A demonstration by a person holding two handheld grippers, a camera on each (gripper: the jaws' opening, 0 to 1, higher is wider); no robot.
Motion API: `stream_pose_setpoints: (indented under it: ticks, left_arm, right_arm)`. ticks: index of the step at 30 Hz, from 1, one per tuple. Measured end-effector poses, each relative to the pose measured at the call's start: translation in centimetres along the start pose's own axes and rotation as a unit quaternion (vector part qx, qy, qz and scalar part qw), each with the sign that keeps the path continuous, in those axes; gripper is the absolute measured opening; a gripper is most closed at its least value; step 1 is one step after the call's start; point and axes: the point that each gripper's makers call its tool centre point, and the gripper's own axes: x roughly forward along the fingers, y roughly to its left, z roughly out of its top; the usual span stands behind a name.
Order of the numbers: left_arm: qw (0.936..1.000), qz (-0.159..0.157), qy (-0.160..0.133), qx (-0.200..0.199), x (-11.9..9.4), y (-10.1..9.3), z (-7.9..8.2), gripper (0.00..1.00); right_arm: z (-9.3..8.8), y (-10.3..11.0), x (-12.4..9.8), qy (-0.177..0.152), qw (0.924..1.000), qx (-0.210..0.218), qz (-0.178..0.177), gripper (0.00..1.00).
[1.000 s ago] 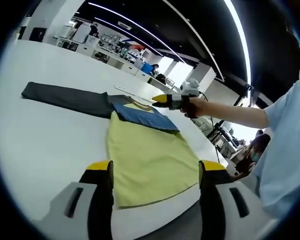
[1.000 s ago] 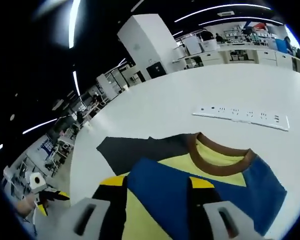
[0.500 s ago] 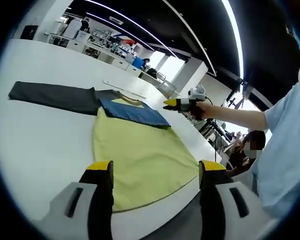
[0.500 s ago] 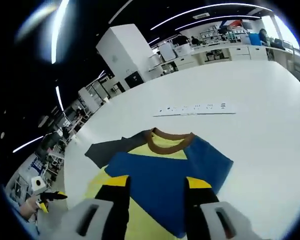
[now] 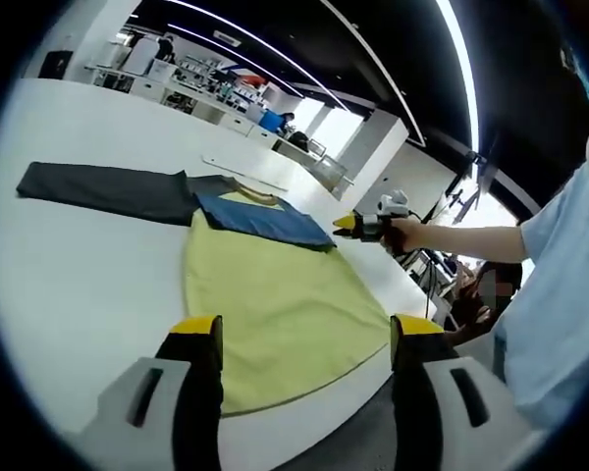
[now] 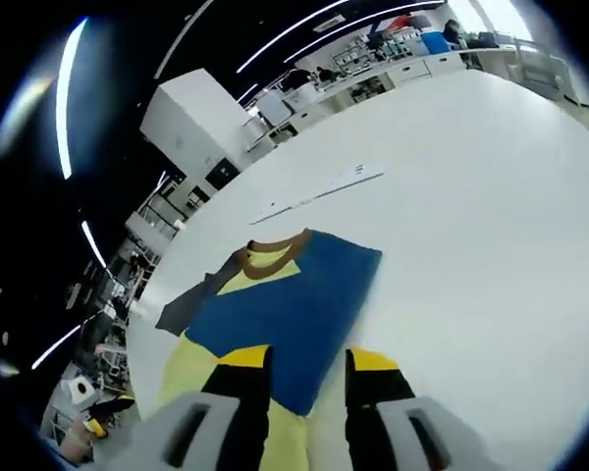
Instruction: Fold the garment on the visible template until the final outline fits inside the template.
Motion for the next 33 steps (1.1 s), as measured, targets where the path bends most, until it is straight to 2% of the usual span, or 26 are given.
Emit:
stream_pose_setpoints:
  ticks: [2,9,14,17,26,33]
  left_arm:
    - [1.0,0.001,0.0,-0.001,-0.1,0.0,0.0,0.66]
    - [1.0,0.005,0.005,-0.004,-0.3,0.3,-0.4,0.66]
    - [0.9999,0.006,0.008,-0.008,-0.2,0.5,-0.6,0.66]
    - [0.9999,0.007,0.009,-0.009,-0.2,0.5,-0.7,0.66]
    - [0.9998,0.009,0.013,-0.014,-0.2,0.6,-1.1,0.66]
    - [0.9997,0.011,0.012,-0.018,-0.2,0.8,-1.1,0.65]
  right_arm:
    - [-0.3,0.1,0.0,-0.003,0.9994,0.033,0.009,0.19]
    - [-0.9,0.0,0.4,-0.006,0.9975,0.067,0.019,0.13]
    - [-1.7,0.0,1.1,0.005,0.9976,0.067,0.017,0.11]
    - [-1.7,-0.2,1.1,0.006,0.9979,0.063,0.015,0.0]
    - [-0.8,-0.6,0.8,0.0,0.9982,0.058,0.011,0.0]
    - [-0.4,-1.7,0.5,-0.009,0.9986,0.05,-0.011,0.0]
